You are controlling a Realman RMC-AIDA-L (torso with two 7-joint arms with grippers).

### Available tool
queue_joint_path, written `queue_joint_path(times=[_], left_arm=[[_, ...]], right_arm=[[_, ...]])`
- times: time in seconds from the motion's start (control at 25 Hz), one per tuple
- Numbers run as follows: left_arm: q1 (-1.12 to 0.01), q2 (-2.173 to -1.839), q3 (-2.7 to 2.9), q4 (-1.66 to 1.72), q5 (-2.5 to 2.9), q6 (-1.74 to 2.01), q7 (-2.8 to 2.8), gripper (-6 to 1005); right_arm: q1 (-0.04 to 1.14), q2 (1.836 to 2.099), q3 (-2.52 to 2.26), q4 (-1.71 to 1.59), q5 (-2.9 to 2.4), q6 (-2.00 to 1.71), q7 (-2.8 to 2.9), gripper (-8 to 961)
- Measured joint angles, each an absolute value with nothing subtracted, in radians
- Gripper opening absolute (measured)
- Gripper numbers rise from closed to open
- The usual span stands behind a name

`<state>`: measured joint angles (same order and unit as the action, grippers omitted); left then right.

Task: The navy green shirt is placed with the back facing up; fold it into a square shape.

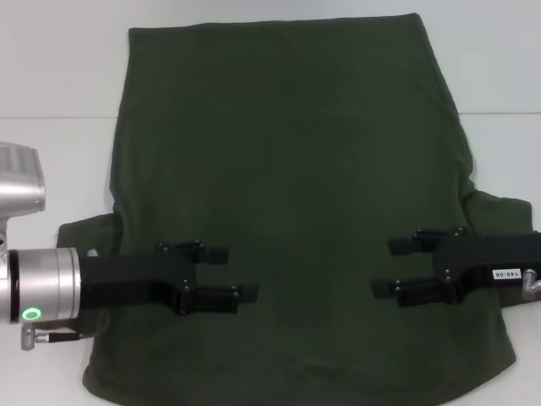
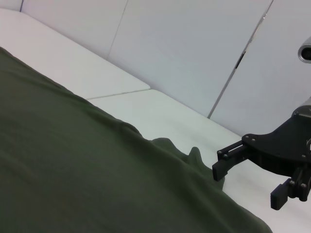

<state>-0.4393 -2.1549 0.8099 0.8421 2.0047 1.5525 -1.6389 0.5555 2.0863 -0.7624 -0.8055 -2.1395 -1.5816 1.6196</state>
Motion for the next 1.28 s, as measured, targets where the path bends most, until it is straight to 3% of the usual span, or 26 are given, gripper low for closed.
queue_joint_path(times=[0.64,0.84,1.0,1.16,1.28], left_arm=[[-0.476,-2.152,0.788,0.847,2.075,1.554,-1.69,923],[-0.465,-2.151,0.521,0.838,2.037,1.505,-1.85,920],[-0.445,-2.109,0.324,0.766,2.036,1.487,-2.026,917],[-0.394,-2.023,0.319,0.65,2.044,1.442,-2.163,914],[-0.365,-2.0,0.321,0.612,2.047,1.407,-2.149,912]], right_arm=[[0.564,2.084,-0.771,-0.814,-2.165,-1.554,1.656,927],[0.54,2.085,-0.632,-0.79,-2.032,-1.54,1.658,927],[0.514,2.068,-0.526,-0.704,-1.906,-1.516,1.665,927],[0.508,2.048,-0.509,-0.66,-1.892,-1.48,1.712,927],[0.507,2.046,-0.508,-0.647,-1.89,-1.462,1.714,927]])
